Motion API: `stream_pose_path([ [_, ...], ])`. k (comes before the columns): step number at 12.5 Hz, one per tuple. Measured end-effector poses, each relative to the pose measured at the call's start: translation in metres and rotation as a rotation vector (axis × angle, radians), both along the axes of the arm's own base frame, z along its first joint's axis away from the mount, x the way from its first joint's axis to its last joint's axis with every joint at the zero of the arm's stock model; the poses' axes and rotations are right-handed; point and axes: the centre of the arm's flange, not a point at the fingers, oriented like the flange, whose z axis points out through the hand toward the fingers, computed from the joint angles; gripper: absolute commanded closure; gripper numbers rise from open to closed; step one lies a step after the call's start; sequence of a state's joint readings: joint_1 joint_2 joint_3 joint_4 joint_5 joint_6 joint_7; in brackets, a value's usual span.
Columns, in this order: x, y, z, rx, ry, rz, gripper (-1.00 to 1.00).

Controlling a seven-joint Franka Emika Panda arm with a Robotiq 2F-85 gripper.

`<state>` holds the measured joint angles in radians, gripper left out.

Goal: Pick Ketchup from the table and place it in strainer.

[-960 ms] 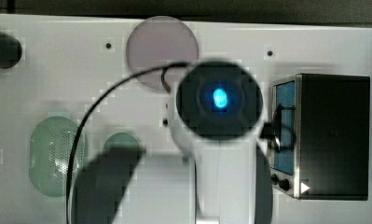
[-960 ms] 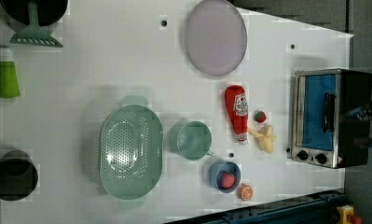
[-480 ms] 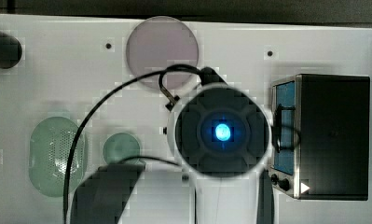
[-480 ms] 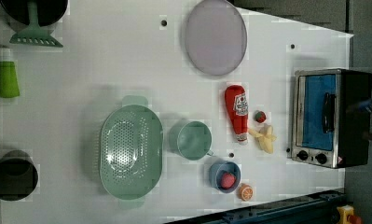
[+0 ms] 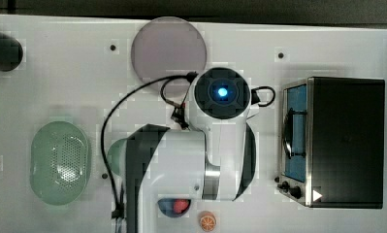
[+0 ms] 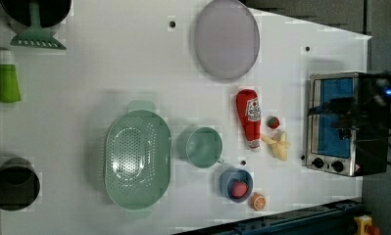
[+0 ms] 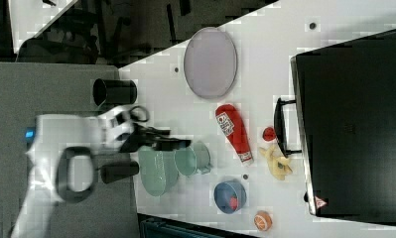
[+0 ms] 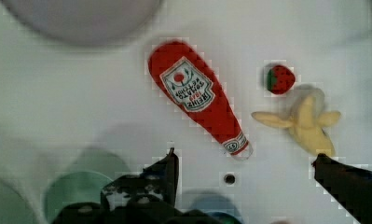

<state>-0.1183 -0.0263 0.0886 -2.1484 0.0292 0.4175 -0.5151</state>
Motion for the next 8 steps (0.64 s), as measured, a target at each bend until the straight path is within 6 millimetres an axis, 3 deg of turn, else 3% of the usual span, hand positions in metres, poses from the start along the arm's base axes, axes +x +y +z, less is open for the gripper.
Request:
stream_pose_path([
  [3,0.002,0.001,-0.069,0.042,0.007,0.228,-1.00],
  [8,0.008,0.007,-0.120,0.034,-0.122,0.398,-1.00],
])
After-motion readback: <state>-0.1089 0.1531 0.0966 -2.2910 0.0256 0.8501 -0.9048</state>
